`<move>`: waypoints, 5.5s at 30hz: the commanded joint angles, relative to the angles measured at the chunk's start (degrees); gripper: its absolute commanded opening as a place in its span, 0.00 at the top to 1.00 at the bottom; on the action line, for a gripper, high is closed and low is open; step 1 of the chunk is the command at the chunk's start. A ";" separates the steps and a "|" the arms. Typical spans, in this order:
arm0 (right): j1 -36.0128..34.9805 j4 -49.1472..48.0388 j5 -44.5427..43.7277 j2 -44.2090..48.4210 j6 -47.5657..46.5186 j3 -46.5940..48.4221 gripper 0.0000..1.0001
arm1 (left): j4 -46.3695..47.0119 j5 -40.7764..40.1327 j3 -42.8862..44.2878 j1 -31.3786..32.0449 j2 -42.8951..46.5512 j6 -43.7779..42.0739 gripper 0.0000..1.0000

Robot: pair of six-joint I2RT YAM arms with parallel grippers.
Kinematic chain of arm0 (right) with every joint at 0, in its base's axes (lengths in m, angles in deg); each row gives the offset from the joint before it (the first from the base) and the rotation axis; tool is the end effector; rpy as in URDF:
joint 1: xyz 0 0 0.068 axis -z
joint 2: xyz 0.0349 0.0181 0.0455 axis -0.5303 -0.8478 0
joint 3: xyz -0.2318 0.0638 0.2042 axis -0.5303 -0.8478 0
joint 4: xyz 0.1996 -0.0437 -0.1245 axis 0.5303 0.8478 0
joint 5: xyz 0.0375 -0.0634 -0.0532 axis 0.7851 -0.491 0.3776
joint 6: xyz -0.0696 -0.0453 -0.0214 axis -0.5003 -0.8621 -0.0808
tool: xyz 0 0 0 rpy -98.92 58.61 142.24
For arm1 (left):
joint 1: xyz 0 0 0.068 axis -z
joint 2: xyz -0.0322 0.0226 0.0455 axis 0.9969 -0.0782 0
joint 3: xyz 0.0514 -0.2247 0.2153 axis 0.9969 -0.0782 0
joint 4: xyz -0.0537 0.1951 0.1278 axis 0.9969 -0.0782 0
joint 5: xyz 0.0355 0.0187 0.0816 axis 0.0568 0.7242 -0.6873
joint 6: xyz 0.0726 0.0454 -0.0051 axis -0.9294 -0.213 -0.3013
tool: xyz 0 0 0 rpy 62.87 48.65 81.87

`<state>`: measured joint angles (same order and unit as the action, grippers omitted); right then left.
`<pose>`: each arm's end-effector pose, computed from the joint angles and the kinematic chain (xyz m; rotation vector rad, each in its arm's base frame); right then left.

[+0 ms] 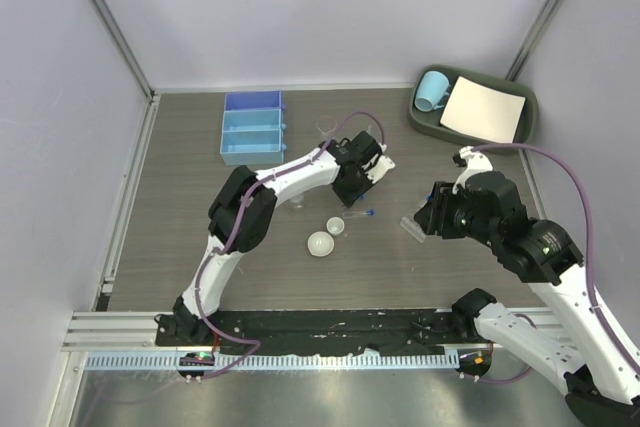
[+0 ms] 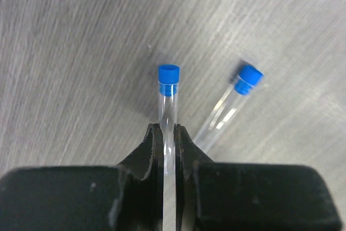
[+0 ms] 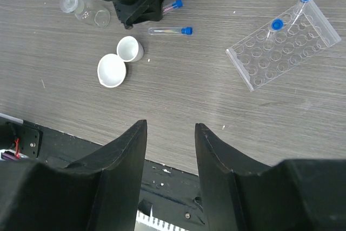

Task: Organize the chemistry lab equipment

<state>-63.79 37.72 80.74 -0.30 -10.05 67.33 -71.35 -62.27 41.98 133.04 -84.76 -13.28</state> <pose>0.0857 0.0464 0.3545 -0.0619 2.2815 0.4626 0.3330 -0.3702 0.1786 1.2976 2.4593 -0.2626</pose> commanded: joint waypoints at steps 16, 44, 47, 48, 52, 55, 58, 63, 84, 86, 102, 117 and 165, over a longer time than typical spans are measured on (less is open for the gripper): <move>-0.22 0.47 20.92 3.43 -4.64 3.19 0.53 | 13.32 38.33 -17.43 -0.33 30.43 10.89 1.00; -0.22 -13.59 38.88 0.01 -4.90 3.01 0.55 | 72.49 59.35 -55.77 -0.33 53.47 47.37 0.95; -0.22 -16.57 38.88 -1.22 -4.03 2.66 0.55 | 73.10 59.27 -56.56 -0.24 53.99 47.45 0.95; -0.14 -17.80 38.97 -1.74 -3.67 2.31 0.55 | 73.19 59.27 -56.74 -0.33 54.17 47.45 0.95; -0.22 -20.18 39.76 -2.54 -2.79 1.35 0.57 | 73.19 59.27 -57.00 -0.33 54.43 47.28 0.95; -0.22 -21.76 40.64 -2.71 -1.83 0.29 0.57 | 73.19 59.27 -57.00 -0.42 54.43 47.37 0.96; -0.22 -22.38 41.08 -2.80 -1.56 -0.67 0.58 | 73.72 59.44 -57.00 -0.33 54.61 47.63 0.96; -0.22 -24.32 42.57 -3.07 -0.60 -2.61 0.59 | 73.72 59.09 -56.91 -0.59 55.31 47.63 0.96; -0.75 -23.61 43.19 -2.10 -0.33 -3.75 0.64 | 74.51 58.91 -56.30 -1.56 54.35 48.42 0.98; -0.84 -23.53 43.10 -2.01 -0.42 -3.93 0.67 | 74.86 59.09 -56.30 -1.65 54.26 48.60 0.98; -1.01 -21.86 39.33 -3.68 -1.56 -2.35 0.99 | 72.32 55.94 -55.42 -1.82 54.08 48.95 0.49; -0.75 -12.54 6.03 -16.68 -2.27 4.15 0.99 | 40.95 18.49 -49.79 -2.00 64.98 39.19 0.00; 12.26 -36.96 -28.62 -21.87 3.62 -15.62 0.99 | 45.59 19.63 -55.24 -2.00 63.75 39.90 0.00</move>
<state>-51.51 6.92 52.72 -21.44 -6.77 52.47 -28.49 -43.41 -12.93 131.18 -22.03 27.92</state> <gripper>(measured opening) 0.222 0.996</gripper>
